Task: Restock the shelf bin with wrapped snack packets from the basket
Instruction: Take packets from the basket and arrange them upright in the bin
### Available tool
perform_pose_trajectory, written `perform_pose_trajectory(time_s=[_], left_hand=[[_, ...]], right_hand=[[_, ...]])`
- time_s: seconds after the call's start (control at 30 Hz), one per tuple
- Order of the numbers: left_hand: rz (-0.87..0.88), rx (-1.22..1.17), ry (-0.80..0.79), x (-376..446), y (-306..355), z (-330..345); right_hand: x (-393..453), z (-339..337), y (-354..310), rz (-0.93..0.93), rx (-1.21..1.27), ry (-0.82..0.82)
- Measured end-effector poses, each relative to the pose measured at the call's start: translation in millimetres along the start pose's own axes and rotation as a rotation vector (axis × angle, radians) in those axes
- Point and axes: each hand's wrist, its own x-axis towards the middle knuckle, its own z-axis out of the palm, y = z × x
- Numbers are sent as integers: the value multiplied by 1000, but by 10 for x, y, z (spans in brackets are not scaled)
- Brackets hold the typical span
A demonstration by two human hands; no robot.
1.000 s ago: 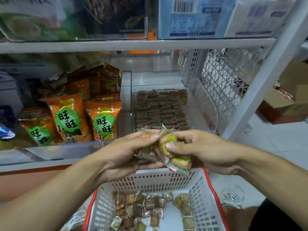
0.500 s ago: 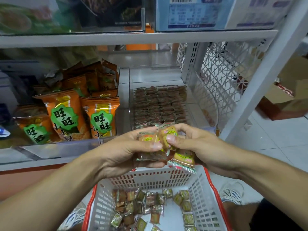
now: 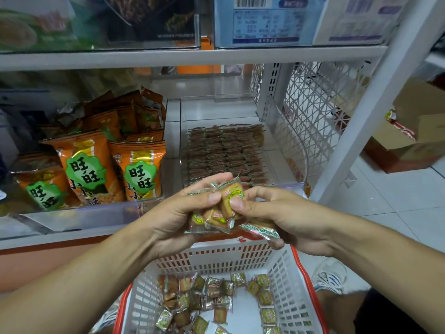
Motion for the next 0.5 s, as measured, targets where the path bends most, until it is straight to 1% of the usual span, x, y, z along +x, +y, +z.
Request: perform_pose_trajectory(time_s=[0.13,0.27,0.33,0.37,0.43,0.5], left_hand=[[-11,36,-31,19,28,-53],[-11,26,-3,44,24,-33],[2,13,36,67,-4,-23],[7,7,61,80,-20,-23],[5,0,102,99,-40,-16],[-3,-6,116,111,-55,-16]], right_hand=[[-35,-17,-22,57,18,-150],[-28,-39,-4,113,68,-180],[-14,-19,13,93,33,-126],[-3,-11,21,55,-1,-54],[29,-19,36,-46,-46,109],[37,-43,28,-171,-53,183]])
